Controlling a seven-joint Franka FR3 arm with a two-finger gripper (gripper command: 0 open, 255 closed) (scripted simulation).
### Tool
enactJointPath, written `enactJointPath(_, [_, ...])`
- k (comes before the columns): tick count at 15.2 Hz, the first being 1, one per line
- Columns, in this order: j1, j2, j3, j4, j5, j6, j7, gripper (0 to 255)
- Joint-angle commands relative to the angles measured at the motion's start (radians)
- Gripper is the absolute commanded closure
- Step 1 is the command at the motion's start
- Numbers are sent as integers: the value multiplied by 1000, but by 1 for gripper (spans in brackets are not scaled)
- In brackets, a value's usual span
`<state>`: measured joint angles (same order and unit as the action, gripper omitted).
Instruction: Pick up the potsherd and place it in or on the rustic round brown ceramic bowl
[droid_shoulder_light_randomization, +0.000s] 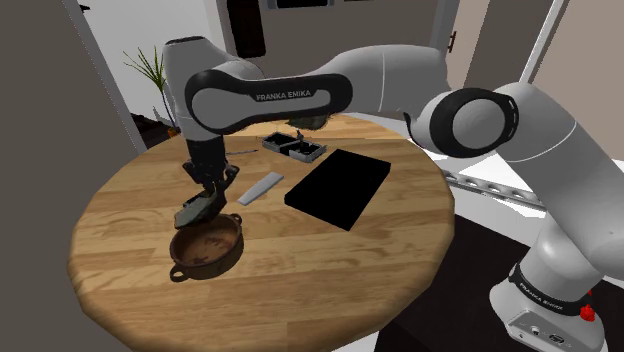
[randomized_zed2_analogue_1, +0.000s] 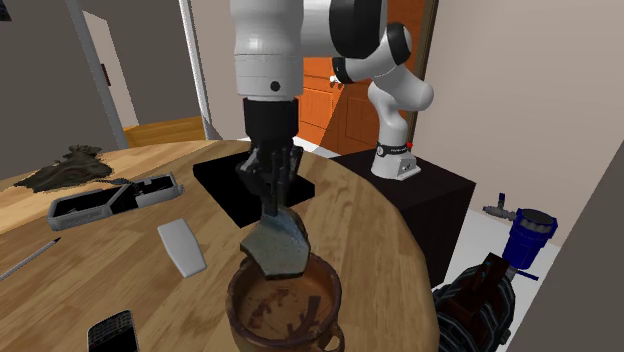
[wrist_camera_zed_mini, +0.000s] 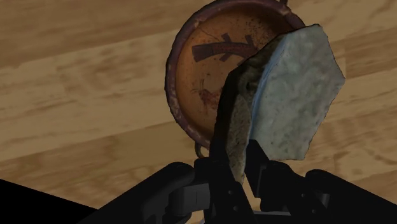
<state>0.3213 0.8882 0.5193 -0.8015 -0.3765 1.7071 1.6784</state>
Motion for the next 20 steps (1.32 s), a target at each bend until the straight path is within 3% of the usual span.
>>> enactJointPath(1, [-9, -6, 1, -42, -1, 33, 7, 255])
enactJointPath(13, [-50, -5, -2, -218, -12, 198, 31, 255])
enactJointPath(20, [-50, -5, -2, -218, -12, 198, 31, 255])
